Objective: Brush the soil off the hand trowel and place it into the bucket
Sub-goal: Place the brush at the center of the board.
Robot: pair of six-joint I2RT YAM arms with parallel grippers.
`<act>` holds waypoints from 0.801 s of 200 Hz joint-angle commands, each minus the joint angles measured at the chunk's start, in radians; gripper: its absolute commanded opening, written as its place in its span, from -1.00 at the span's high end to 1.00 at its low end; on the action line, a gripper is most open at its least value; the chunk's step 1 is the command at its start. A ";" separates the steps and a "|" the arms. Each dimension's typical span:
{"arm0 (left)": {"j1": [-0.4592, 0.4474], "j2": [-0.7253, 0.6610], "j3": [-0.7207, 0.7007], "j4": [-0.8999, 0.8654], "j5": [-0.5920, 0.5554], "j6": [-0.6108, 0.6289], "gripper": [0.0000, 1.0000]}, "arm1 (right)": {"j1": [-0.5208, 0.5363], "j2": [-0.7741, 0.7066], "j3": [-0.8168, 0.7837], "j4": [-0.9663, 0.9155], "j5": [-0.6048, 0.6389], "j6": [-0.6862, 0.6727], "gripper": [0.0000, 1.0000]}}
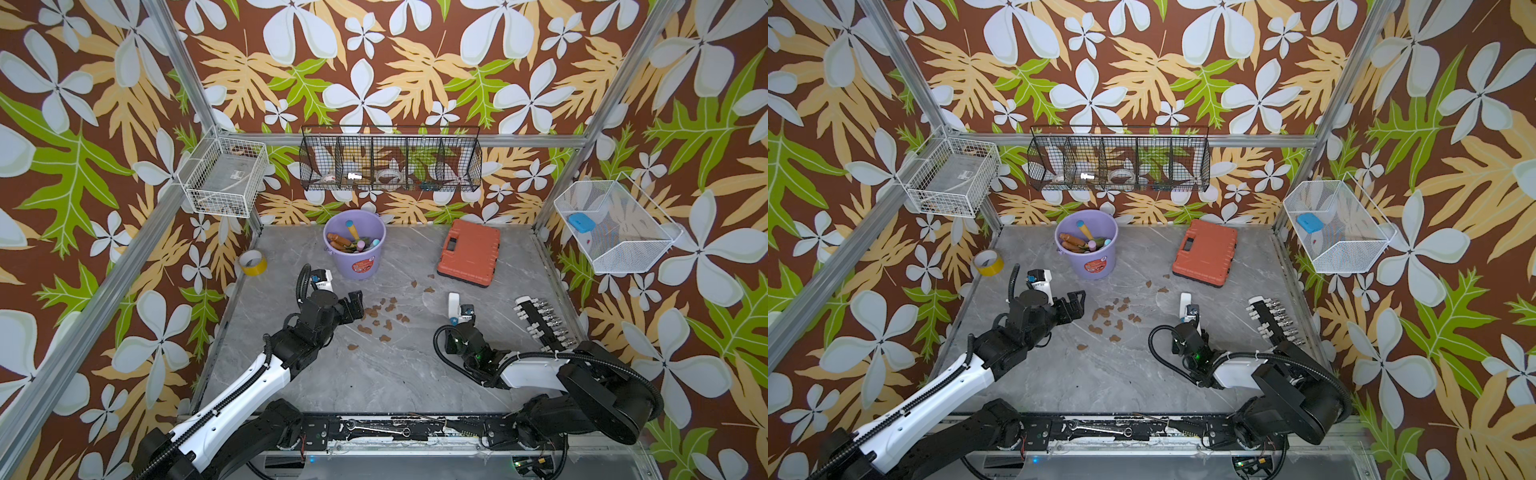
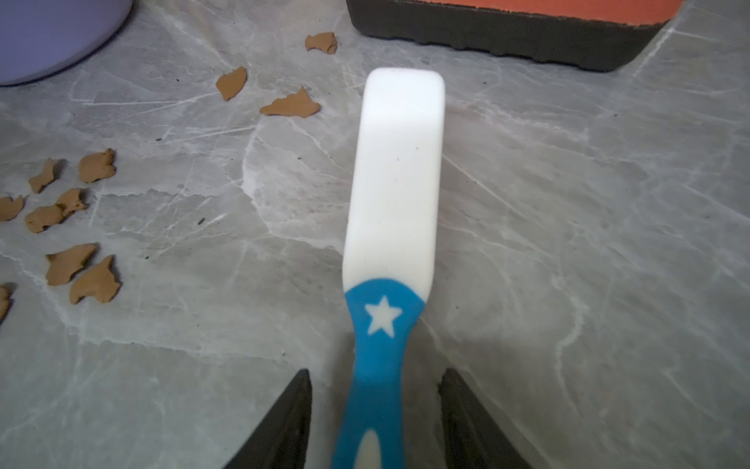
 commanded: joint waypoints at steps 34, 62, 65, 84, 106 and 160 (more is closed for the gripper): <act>-0.001 0.013 -0.007 0.038 -0.066 -0.013 -1.00 | 0.000 -0.116 0.019 -0.107 0.052 0.025 -0.28; -0.001 0.013 -0.031 0.045 -0.199 -0.036 -1.00 | 0.000 -0.255 0.063 -0.246 0.086 0.012 -0.42; -0.001 0.011 -0.033 0.045 -0.213 -0.031 -1.00 | 0.001 -0.270 0.073 -0.267 0.091 0.008 -0.42; 0.000 -0.015 -0.071 0.090 -0.371 -0.007 -1.00 | 0.000 -0.397 0.130 -0.360 0.103 -0.043 -0.50; 0.000 -0.091 -0.208 0.335 -0.525 0.104 -1.00 | 0.001 -0.509 0.199 -0.426 0.120 -0.100 -0.68; 0.076 0.081 -0.598 1.381 -0.755 0.684 -1.00 | 0.001 -0.504 0.410 -0.516 0.144 -0.227 -0.99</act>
